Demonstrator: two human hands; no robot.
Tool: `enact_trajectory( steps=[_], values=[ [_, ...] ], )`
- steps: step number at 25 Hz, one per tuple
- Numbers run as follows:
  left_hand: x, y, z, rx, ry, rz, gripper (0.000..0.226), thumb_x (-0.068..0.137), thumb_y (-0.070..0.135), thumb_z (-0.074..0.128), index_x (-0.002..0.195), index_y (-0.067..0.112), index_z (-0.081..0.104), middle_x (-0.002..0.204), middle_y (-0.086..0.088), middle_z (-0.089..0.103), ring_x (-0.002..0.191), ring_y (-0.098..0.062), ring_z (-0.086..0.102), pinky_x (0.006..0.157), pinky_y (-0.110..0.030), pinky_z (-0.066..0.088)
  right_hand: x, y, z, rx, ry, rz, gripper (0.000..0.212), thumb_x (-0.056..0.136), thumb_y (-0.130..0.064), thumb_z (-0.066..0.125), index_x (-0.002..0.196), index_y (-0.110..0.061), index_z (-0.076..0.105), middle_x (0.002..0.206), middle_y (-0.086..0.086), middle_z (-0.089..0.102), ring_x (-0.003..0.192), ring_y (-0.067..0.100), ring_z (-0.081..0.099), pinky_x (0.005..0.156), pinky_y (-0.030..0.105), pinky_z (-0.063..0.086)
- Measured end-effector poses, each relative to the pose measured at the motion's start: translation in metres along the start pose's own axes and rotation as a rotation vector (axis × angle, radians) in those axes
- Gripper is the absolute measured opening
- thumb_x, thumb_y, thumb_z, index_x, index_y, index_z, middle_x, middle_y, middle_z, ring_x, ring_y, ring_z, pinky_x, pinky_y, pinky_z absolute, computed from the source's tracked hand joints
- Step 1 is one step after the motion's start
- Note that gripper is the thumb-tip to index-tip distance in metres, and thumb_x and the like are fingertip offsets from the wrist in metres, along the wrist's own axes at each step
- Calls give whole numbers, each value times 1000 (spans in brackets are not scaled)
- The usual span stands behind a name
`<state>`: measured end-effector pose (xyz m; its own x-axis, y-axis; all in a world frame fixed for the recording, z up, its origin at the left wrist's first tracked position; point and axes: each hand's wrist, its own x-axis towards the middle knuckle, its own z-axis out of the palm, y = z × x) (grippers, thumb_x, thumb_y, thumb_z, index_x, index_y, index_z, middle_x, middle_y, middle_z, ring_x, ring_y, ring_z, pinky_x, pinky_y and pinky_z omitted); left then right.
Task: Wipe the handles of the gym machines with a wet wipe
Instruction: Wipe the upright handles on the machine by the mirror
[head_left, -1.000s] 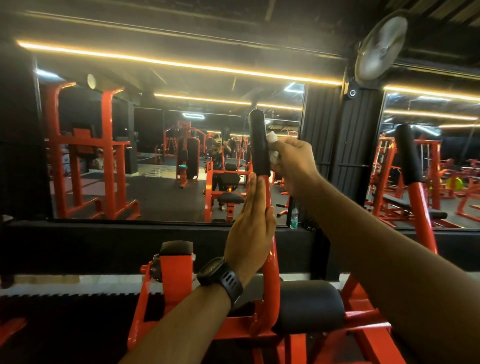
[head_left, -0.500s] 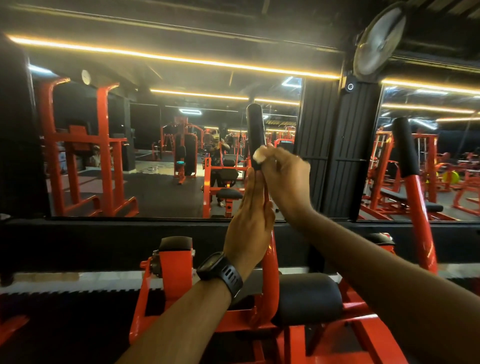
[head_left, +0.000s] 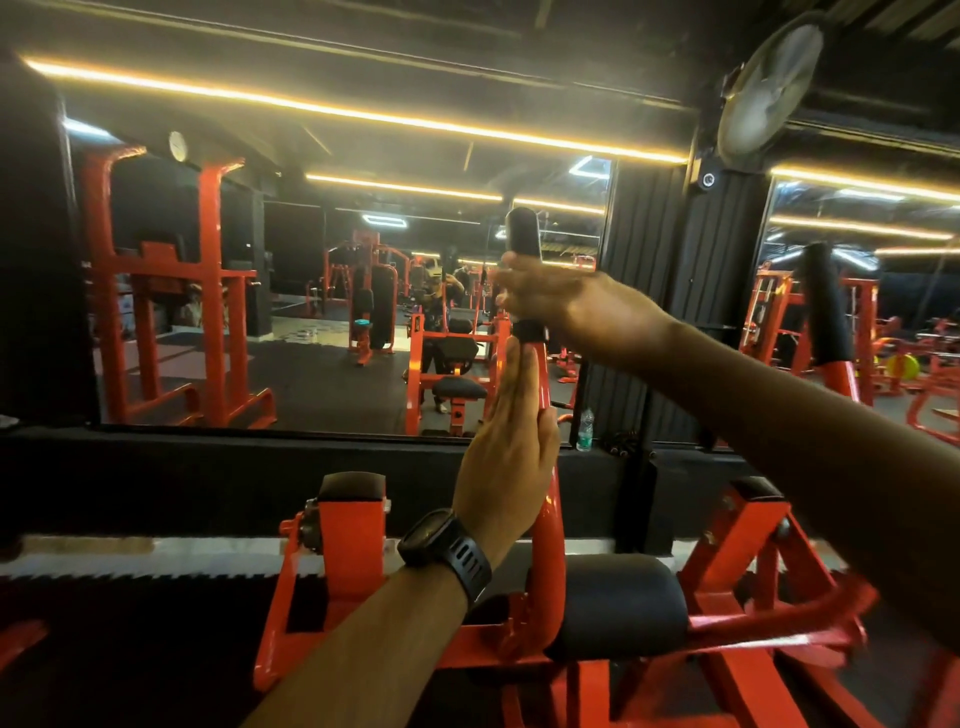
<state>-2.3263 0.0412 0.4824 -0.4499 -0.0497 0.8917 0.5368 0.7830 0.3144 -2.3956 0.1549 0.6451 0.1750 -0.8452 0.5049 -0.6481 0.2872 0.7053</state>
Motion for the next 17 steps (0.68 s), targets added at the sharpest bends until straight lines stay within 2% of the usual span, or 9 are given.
enact_trajectory(
  steps=[2, 4, 5, 8, 10, 12, 13, 15, 17],
  values=[
    [1, 1, -1, 12, 0, 4, 63, 102, 46, 19, 156, 30, -10, 165, 9, -8, 150, -7, 7, 116, -21, 23, 5, 5, -5, -68, -41, -155, 56, 66, 15, 78, 119, 4, 65, 134, 25, 59, 129, 39, 51, 101, 48, 43],
    [1, 2, -2, 4, -16, -12, 62, 102, 46, 17, 155, 30, -10, 165, 9, -10, 149, -4, 4, 110, -6, 16, 15, 14, -11, -63, -81, -132, 59, 64, 18, 77, 120, 4, 65, 133, 26, 59, 126, 44, 54, 98, 56, 47],
    [1, 2, -2, -8, -19, -17, 62, 102, 47, 17, 154, 30, -11, 164, 10, -11, 149, -4, 5, 108, -4, 17, 21, 15, -12, -77, -132, -120, 60, 63, 18, 79, 119, 3, 65, 133, 26, 59, 126, 44, 54, 97, 57, 48],
    [1, 0, -2, -48, -19, -2, 61, 101, 49, 16, 154, 33, -12, 163, 13, -13, 151, -10, 12, 113, -19, 31, 38, 15, -16, -176, -254, -263, 56, 58, 16, 82, 111, 2, 69, 129, 25, 61, 124, 44, 56, 96, 52, 49],
    [2, -2, -1, -61, -9, 7, 62, 101, 49, 16, 153, 33, -14, 162, 15, -16, 152, -11, 11, 114, -25, 33, 49, 23, -27, -161, -250, -125, 57, 76, 12, 74, 130, -3, 61, 144, 20, 51, 134, 39, 47, 104, 48, 45],
    [3, -2, 0, -69, -6, -3, 63, 100, 50, 15, 153, 33, -15, 162, 16, -18, 152, -10, 10, 113, -21, 31, 52, 31, -31, -232, -289, 19, 58, 91, 3, 61, 145, -11, 47, 157, 12, 35, 144, 32, 34, 110, 42, 39],
    [2, -1, -1, -69, -9, -7, 63, 100, 51, 15, 153, 33, -15, 161, 17, -18, 151, -9, 10, 111, -17, 29, 51, 28, -29, -245, -302, 15, 58, 91, 3, 60, 146, -10, 45, 158, 12, 34, 146, 32, 32, 110, 42, 40],
    [2, 0, -2, -67, -10, -6, 62, 101, 52, 15, 153, 33, -14, 161, 18, -20, 151, -8, 9, 107, -6, 23, 48, 24, -20, -266, -279, -57, 57, 85, 6, 61, 140, -4, 51, 150, 18, 44, 141, 37, 38, 104, 47, 48],
    [3, 1, -2, -64, -12, -5, 63, 101, 56, 13, 153, 32, -14, 161, 17, -20, 151, -6, 6, 102, 3, 16, 50, 33, -13, -254, -213, 99, 59, 86, 6, 60, 142, -4, 48, 147, 19, 47, 138, 37, 42, 96, 50, 54]
  ],
)
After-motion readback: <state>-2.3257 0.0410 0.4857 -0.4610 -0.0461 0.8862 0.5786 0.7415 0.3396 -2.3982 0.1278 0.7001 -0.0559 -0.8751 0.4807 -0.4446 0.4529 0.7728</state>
